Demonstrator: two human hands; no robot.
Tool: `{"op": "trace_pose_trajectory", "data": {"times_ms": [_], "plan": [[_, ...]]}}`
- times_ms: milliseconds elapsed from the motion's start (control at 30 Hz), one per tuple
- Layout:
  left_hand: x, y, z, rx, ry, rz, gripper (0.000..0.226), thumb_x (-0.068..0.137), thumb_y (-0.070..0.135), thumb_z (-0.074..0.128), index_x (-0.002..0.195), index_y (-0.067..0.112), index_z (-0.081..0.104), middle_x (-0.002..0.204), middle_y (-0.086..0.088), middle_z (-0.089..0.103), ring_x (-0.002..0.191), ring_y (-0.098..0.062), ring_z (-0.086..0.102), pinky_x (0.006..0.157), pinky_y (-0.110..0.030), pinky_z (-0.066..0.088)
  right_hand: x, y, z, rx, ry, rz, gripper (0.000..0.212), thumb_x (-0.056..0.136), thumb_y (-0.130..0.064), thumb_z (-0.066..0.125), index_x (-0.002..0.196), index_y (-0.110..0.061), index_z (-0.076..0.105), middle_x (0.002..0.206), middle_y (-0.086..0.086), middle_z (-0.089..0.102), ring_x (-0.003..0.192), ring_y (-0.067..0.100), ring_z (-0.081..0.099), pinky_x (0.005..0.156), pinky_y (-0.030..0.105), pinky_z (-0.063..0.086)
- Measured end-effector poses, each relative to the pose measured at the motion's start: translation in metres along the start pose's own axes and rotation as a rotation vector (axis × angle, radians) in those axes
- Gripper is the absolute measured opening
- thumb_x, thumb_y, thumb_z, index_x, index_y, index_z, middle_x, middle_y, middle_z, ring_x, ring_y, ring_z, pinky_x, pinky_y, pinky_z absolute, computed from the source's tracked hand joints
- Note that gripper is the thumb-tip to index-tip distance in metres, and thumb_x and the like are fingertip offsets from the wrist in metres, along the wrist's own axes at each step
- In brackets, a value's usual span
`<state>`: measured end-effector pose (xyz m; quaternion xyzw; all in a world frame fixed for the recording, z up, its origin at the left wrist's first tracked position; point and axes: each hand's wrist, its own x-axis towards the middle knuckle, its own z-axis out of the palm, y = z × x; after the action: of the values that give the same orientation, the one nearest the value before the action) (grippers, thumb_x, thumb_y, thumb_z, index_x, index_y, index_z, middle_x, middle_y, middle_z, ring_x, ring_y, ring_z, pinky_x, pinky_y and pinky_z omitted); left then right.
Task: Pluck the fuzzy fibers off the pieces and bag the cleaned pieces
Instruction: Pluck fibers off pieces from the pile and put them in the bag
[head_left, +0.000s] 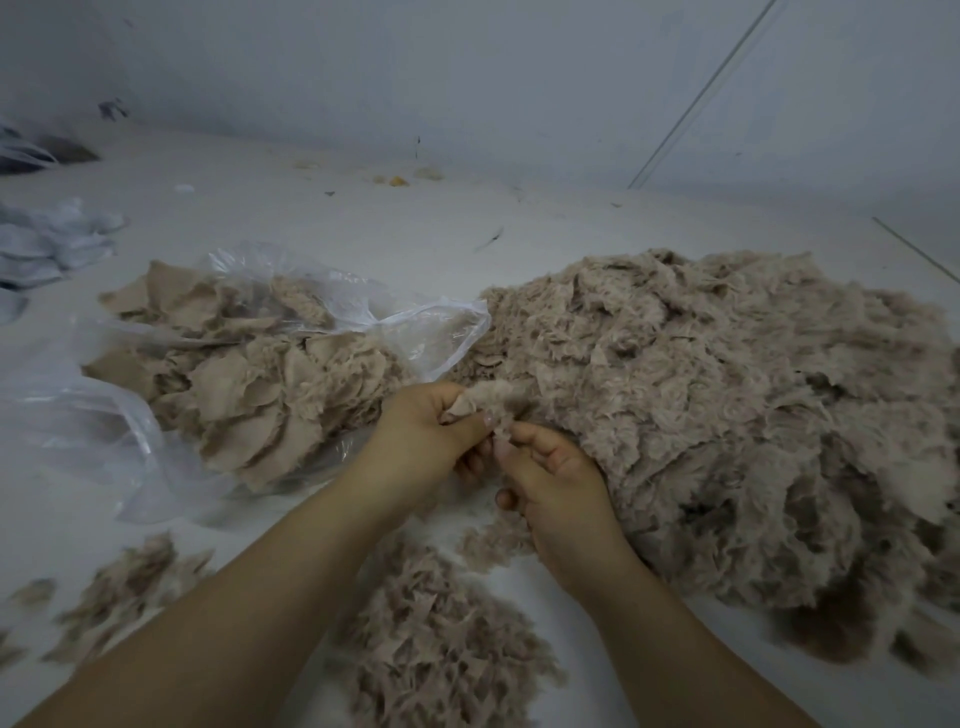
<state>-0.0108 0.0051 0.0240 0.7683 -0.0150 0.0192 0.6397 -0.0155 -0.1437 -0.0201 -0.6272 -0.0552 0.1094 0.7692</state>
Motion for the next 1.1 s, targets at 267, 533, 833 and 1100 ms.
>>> {"op": "trace_pose_trajectory", "data": {"times_ms": [267, 533, 833, 1100], "plan": [[-0.056, -0.023, 0.017, -0.266, 0.013, -0.182, 0.026, 0.096, 0.006, 0.056, 0.073, 0.007, 0.067, 0.064, -0.019, 0.062, 0.053, -0.026, 0.055, 0.05, -0.031, 0.048, 0.001, 0.001, 0.0, 0.075, 0.063, -0.015, 0.023, 0.096, -0.012, 0.062, 0.097, -0.029, 0.076, 0.08, -0.001, 0.073, 0.065, 0.009, 0.064, 0.06, 0.023, 0.052], [-0.048, -0.006, 0.01, -0.301, 0.014, -0.205, 0.017, 0.094, 0.003, 0.057, 0.079, 0.003, 0.065, 0.065, -0.015, 0.062, 0.053, -0.024, 0.054, 0.049, -0.03, 0.044, 0.0, 0.001, 0.001, 0.099, 0.056, -0.015, 0.017, 0.096, -0.017, 0.062, 0.1, -0.026, 0.075, 0.088, 0.015, 0.07, 0.076, 0.024, 0.064, 0.07, 0.037, 0.056], [-0.018, -0.004, -0.001, -0.281, -0.103, -0.316, 0.015, 0.088, 0.009, 0.061, 0.074, 0.006, 0.06, 0.06, -0.014, 0.049, 0.044, -0.021, 0.042, 0.043, -0.024, 0.033, -0.001, 0.002, -0.002, 0.046, 0.069, -0.037, 0.018, 0.096, -0.017, 0.063, 0.08, -0.016, 0.072, 0.073, 0.015, 0.059, 0.057, 0.015, 0.049, 0.055, 0.028, 0.044], [-0.02, -0.009, 0.003, -0.358, -0.059, -0.259, 0.026, 0.093, 0.028, 0.064, 0.09, 0.002, 0.063, 0.069, -0.015, 0.061, 0.053, -0.024, 0.056, 0.044, -0.028, 0.044, -0.001, 0.001, 0.0, 0.103, 0.089, 0.004, 0.021, 0.095, -0.022, 0.065, 0.078, -0.01, 0.067, 0.074, 0.015, 0.054, 0.064, 0.024, 0.045, 0.056, 0.03, 0.043]]}}
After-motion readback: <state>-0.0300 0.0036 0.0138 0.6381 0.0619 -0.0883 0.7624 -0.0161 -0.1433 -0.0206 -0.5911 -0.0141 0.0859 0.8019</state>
